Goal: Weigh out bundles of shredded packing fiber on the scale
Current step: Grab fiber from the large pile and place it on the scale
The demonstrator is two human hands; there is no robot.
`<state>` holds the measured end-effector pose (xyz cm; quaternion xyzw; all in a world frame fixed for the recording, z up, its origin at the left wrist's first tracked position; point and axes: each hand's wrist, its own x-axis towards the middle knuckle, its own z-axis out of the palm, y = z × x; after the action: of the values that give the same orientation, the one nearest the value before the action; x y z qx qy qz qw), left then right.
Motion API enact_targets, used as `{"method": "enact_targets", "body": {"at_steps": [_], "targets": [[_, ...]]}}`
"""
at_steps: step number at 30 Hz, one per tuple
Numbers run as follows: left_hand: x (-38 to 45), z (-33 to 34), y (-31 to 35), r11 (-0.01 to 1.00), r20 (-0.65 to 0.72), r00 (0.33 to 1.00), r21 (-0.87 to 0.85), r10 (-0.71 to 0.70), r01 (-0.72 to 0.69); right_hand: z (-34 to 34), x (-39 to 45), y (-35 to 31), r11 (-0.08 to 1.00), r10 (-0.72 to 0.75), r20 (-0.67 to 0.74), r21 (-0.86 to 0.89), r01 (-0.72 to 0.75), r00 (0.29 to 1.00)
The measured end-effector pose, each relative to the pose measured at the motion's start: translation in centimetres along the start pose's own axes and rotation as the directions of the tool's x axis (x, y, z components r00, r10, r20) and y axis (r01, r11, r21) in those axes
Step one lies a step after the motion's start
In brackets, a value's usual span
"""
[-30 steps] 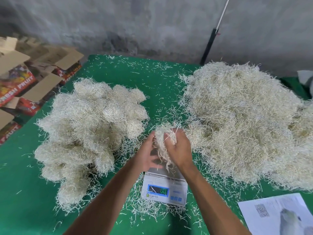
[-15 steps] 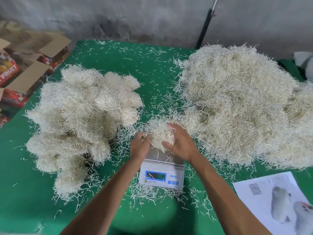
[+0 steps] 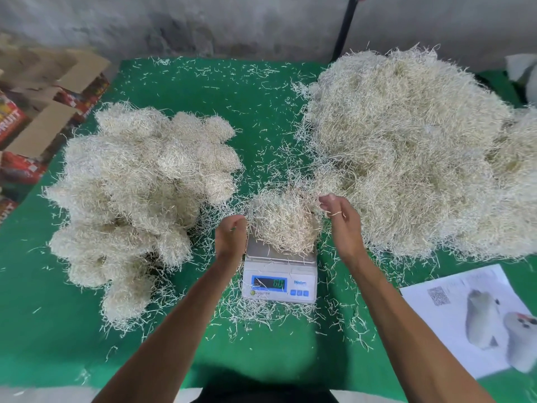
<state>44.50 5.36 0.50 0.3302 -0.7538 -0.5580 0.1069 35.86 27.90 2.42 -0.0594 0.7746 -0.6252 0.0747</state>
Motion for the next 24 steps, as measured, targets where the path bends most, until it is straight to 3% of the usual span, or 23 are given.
{"method": "enact_targets", "body": {"at_steps": [20,22,24], "targets": [[0.8,-0.5,0.3,1.000,-0.016,1.000,-0.015,-0.019,0.019,0.4,0.3,2.4,0.989,0.120,0.018,-0.095,-0.118,0.993],[0.6,0.2,1.0,0.988,0.009,0.994,-0.107,-0.110,0.110,0.7,0.2,2.4,0.987,0.137,-0.001,-0.084,-0.137,0.991],[0.3,1.3,1.8,0.952,0.147,0.958,-0.145,-0.248,0.269,1.7,0.0,1.8,0.984,0.161,0.053,-0.081,-0.156,0.986]]}}
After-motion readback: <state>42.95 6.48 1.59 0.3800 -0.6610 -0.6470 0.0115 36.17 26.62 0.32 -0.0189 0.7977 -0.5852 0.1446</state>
